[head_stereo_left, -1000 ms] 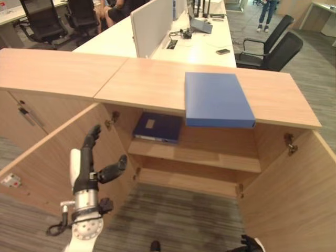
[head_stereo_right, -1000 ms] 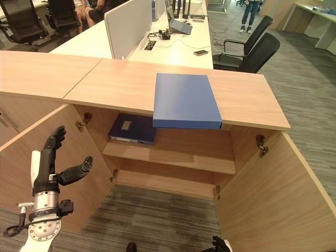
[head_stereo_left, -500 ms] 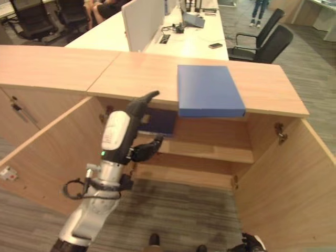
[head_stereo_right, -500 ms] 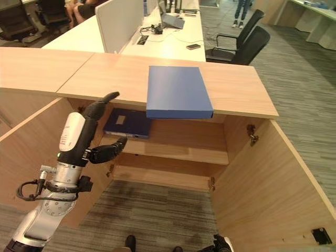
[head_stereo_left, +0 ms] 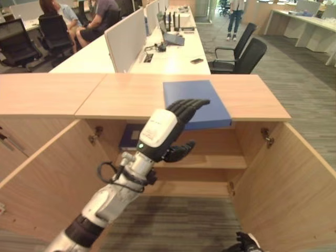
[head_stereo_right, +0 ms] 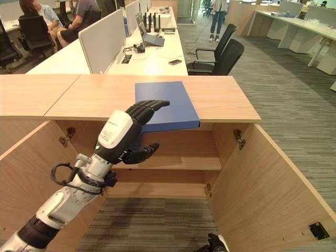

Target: Put the empty folder in the office cabinet

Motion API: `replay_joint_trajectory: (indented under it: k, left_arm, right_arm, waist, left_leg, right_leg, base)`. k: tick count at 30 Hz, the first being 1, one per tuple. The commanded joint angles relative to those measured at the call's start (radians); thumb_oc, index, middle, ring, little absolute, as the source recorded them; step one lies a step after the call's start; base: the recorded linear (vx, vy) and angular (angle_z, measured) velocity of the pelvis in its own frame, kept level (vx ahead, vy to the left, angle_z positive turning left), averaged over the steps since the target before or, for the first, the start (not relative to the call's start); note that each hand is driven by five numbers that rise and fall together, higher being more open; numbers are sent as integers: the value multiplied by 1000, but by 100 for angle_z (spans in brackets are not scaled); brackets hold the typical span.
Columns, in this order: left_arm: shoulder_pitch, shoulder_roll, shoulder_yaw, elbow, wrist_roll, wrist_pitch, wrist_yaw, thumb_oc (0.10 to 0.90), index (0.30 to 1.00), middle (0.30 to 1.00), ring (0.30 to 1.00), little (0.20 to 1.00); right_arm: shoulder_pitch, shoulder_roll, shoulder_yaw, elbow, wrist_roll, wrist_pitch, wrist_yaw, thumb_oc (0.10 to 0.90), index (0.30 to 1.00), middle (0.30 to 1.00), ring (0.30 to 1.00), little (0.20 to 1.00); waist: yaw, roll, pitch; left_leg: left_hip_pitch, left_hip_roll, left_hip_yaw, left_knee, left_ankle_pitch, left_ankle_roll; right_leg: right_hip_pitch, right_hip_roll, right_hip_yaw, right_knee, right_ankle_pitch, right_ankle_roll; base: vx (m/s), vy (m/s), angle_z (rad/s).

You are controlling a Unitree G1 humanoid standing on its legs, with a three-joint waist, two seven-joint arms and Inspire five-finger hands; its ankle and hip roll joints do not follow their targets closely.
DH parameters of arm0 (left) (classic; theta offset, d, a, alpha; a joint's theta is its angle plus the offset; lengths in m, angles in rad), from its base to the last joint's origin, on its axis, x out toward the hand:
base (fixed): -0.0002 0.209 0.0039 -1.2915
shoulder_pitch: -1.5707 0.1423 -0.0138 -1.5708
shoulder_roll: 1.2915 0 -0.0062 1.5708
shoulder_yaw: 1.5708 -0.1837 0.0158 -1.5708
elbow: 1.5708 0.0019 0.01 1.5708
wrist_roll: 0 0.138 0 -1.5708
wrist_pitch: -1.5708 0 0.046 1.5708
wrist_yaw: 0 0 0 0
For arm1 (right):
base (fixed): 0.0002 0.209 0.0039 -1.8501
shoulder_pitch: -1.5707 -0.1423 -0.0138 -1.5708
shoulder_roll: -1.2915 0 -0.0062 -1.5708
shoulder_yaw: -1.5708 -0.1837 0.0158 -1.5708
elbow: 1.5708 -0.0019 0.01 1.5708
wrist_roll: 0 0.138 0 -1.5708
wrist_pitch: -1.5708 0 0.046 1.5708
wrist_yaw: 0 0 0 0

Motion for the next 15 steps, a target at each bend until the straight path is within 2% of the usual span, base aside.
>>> replay_joint_trajectory:
  k: [1,9,15]
  left_arm:
    - [-194,-35,5,47,58,6,111,800,900,900,900,900]
    - [-385,-94,-93,257,203,94,151,800,900,900,900,900]
    - [-452,-134,-124,370,238,141,171,800,900,900,900,900]
  right_arm:
    - [-82,-11,22,26,-36,-21,-32,800,900,900,900,900]
    - [-98,-16,27,42,-27,-15,-38,800,900,900,900,900]
    - [-101,-19,25,50,-15,-13,-41,800,900,900,900,900]
  waist:
    - [-9,-52,-49]
    - [-39,-38,-57]
    - [-54,-34,-61]
  left_leg:
    - [17,-57,7,-8,-146,1]
    - [34,-63,20,-8,-164,9]
    - [43,-64,29,-8,-170,12]
  right_leg:
    - [-11,20,16,7,-90,37]
    - [-8,11,28,7,-91,47]
    - [-7,7,35,7,-92,52]
  base:
    - [13,26,-5]
    - [21,33,-9]
    - [10,15,-10]
